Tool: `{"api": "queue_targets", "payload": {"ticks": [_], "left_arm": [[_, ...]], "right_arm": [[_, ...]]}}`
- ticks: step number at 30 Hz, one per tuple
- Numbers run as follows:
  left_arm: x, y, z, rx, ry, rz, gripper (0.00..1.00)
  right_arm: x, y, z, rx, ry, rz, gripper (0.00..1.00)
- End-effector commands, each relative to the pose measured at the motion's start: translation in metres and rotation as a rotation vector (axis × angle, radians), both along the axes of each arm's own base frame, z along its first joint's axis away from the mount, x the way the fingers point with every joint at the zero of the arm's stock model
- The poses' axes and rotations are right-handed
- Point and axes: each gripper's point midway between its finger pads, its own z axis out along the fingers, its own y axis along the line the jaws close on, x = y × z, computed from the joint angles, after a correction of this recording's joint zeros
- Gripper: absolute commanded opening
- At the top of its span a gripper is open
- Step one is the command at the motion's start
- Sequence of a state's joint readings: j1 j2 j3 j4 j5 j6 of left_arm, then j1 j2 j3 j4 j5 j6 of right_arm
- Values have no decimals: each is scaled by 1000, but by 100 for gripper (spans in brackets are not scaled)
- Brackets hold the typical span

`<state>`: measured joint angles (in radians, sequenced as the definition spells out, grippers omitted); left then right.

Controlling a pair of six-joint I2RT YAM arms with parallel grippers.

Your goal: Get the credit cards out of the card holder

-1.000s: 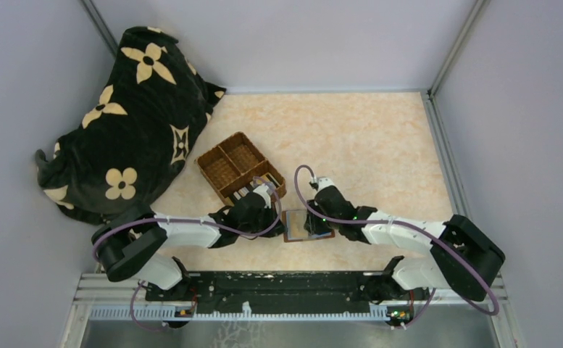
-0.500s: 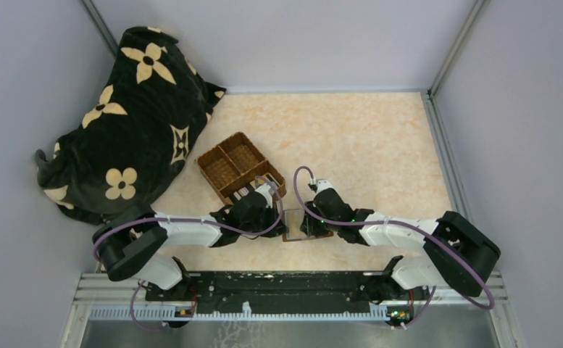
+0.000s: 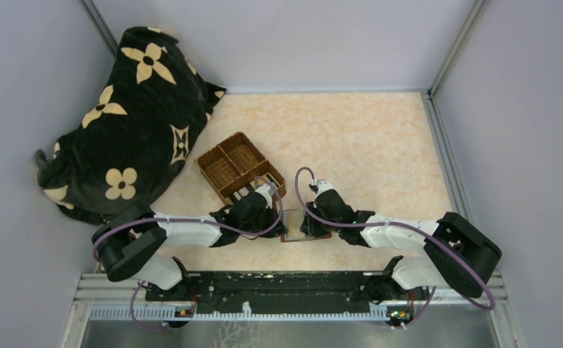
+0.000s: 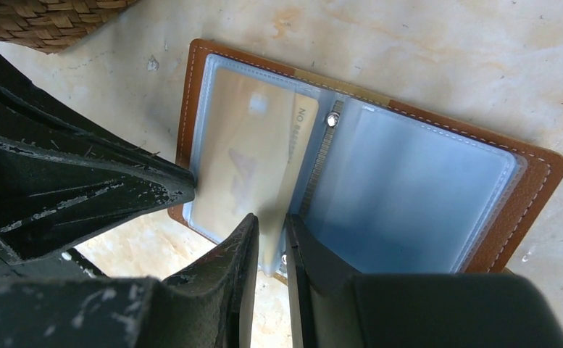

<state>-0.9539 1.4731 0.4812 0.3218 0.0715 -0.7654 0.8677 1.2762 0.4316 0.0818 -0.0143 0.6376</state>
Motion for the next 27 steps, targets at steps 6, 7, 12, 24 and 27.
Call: {"api": "queue_targets", "payload": {"ticks": [6, 7, 12, 24, 27], "left_arm": [[2, -13, 19, -55, -27, -26, 0], [2, -14, 21, -61, -29, -30, 0], [0, -23, 29, -107, -31, -55, 7], [3, -21, 28, -92, -31, -41, 21], [4, -13, 29, -69, -42, -13, 30]], "right_arm": [[3, 17, 22, 94, -36, 22, 19], [3, 16, 20, 91, -33, 21, 19], [1, 16, 16, 90, -24, 24, 19], [0, 12, 14, 78, -25, 15, 19], [1, 12, 13, 77, -25, 17, 19]]}}
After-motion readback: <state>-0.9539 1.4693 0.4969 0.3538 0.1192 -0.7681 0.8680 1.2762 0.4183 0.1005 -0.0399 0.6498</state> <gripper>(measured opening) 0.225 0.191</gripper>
